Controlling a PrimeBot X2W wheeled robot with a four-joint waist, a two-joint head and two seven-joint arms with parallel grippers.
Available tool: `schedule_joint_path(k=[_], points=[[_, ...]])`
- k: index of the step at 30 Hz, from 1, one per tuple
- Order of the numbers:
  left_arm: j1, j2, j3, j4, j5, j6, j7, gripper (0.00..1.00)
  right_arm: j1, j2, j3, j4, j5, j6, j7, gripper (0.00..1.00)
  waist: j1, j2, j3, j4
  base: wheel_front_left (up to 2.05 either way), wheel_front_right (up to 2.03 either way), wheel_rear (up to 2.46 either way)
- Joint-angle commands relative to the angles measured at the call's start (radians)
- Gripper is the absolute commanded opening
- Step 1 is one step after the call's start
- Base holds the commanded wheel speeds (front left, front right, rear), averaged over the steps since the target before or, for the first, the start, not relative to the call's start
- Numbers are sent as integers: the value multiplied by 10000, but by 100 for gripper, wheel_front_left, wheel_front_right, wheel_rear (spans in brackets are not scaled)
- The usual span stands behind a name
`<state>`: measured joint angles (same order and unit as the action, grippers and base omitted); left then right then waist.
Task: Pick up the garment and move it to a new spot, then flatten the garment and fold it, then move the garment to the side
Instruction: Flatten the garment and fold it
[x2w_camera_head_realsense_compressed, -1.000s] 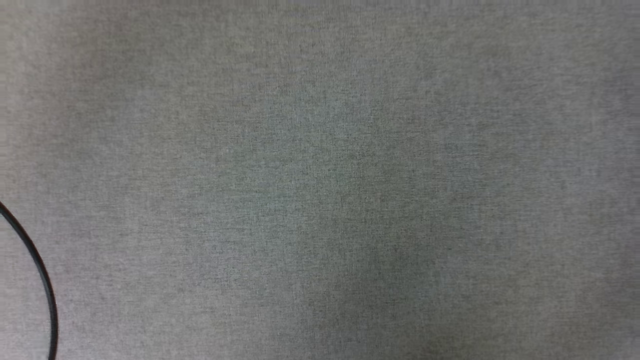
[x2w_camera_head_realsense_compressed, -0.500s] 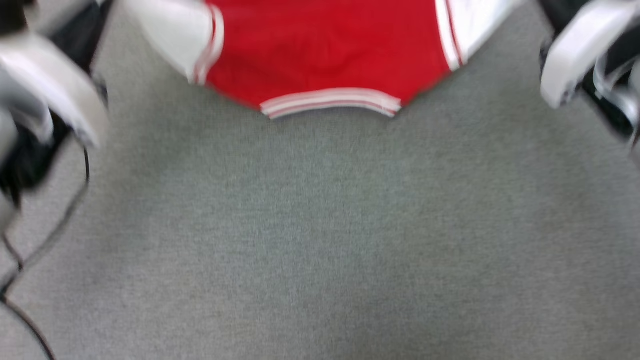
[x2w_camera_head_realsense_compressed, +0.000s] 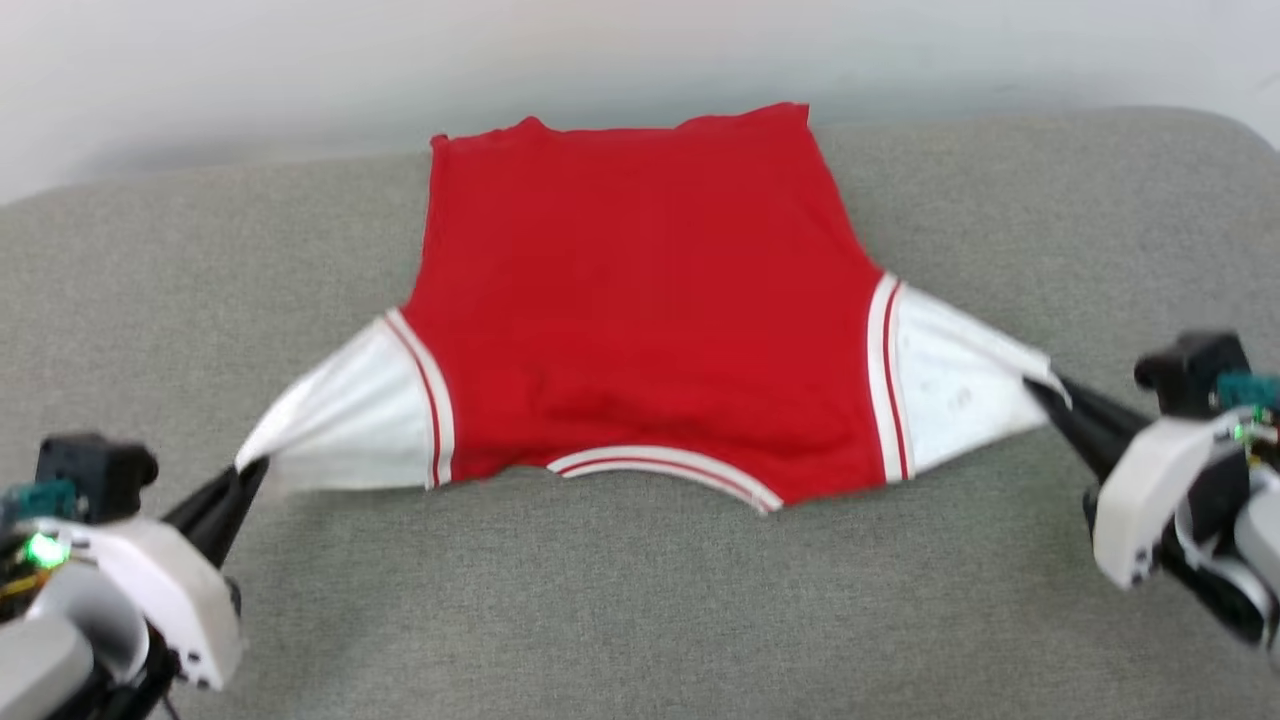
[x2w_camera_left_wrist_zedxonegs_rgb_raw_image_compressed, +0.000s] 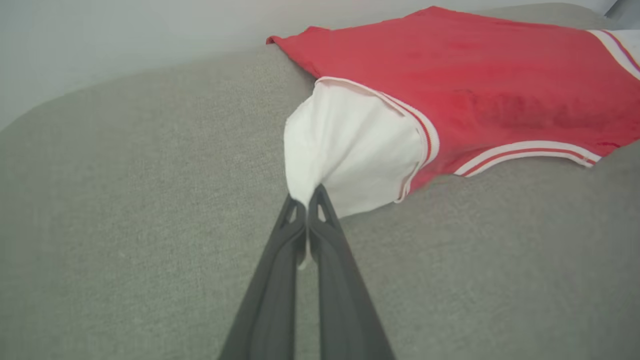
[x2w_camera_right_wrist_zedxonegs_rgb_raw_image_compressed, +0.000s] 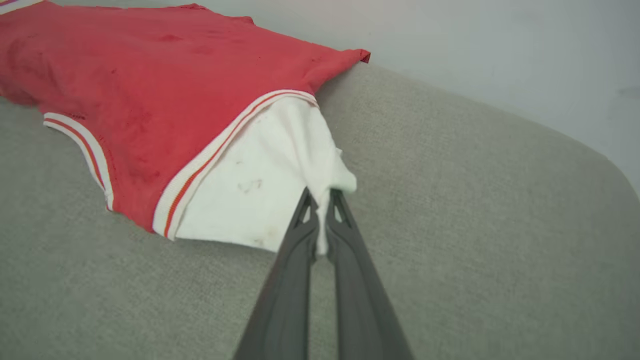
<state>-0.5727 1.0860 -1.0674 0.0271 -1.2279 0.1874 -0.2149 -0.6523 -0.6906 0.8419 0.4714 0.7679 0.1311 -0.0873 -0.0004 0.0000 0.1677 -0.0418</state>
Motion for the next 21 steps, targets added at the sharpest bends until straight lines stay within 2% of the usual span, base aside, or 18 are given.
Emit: schedule_joint_path(k=[1, 6, 11, 14, 20, 21], points=[[384, 162, -42, -92, -158, 133, -121, 0, 572, -166, -178, -177, 61, -6, 39, 0, 4, 0, -170, -14, 0, 0, 0], [1547, 508, -296, -248, -575, 347, -287, 0, 2277, -613, -744, -907, 199, -6, 576, 0, 4, 0, -347, 3, 0, 0, 0], [2462, 497, -489, -491, -1066, 440, -361, 0, 3824, -1016, -1271, -1573, 379, -8, 1382, 0, 4, 0, -361, 23, 0, 0, 0], [2893, 348, -428, -509, -1236, 501, -451, 0, 4569, -1119, -1526, -1956, 444, -8, 1869, 0, 4, 0, -309, 68, 0, 0, 0], [3068, -127, -306, -460, -871, 492, -497, 0, 5259, -1163, -2014, -2593, 438, -6, 2726, 0, 4, 0, -139, 216, 0, 0, 0], [3003, -180, -292, -454, -726, 507, -500, 0, 5209, -1170, -2166, -2737, 430, -6, 2831, 4, 4, 0, -102, 235, 0, 0, 0]])
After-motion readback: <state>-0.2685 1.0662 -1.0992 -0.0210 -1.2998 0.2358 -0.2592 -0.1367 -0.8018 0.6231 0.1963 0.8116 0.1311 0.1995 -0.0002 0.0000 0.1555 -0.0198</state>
